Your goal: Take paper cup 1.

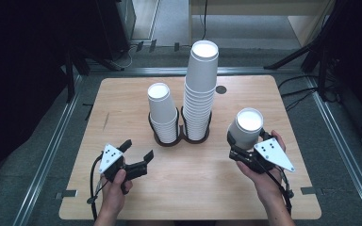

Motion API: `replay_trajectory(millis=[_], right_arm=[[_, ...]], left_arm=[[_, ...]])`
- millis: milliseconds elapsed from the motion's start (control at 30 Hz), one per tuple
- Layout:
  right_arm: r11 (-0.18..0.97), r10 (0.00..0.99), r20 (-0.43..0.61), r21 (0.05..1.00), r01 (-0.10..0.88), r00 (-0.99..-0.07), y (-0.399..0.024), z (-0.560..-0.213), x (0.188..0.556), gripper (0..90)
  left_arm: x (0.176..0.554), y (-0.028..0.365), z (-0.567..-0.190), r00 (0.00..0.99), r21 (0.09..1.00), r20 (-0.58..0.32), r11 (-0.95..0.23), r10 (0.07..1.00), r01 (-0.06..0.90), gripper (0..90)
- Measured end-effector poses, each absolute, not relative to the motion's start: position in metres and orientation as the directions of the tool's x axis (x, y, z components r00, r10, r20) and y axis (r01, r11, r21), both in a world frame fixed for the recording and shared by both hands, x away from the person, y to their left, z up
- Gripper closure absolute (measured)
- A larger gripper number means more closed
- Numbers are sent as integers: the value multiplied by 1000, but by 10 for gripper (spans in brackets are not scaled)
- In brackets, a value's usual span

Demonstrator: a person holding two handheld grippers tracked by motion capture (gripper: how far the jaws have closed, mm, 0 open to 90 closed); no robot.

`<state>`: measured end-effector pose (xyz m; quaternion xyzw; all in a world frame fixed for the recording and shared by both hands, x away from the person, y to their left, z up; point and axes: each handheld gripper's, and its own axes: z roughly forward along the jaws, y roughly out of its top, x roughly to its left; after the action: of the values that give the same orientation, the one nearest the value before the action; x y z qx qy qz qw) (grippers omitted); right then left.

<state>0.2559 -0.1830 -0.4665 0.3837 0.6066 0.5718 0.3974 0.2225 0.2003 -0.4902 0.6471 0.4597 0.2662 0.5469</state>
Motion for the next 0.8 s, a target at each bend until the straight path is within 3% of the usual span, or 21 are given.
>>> replay_trajectory(millis=[467, 800], right_arm=[[244, 879, -230, 970, -21, -419, -162, -484, 251, 134], [325, 845, -299, 945, -17, -444, -144, -496, 248, 132]], left_arm=[[226, 171, -483, 523, 959, -102, -57, 846, 278, 79], [223, 153, -475, 608, 956, -149, -43, 780, 289, 79]])
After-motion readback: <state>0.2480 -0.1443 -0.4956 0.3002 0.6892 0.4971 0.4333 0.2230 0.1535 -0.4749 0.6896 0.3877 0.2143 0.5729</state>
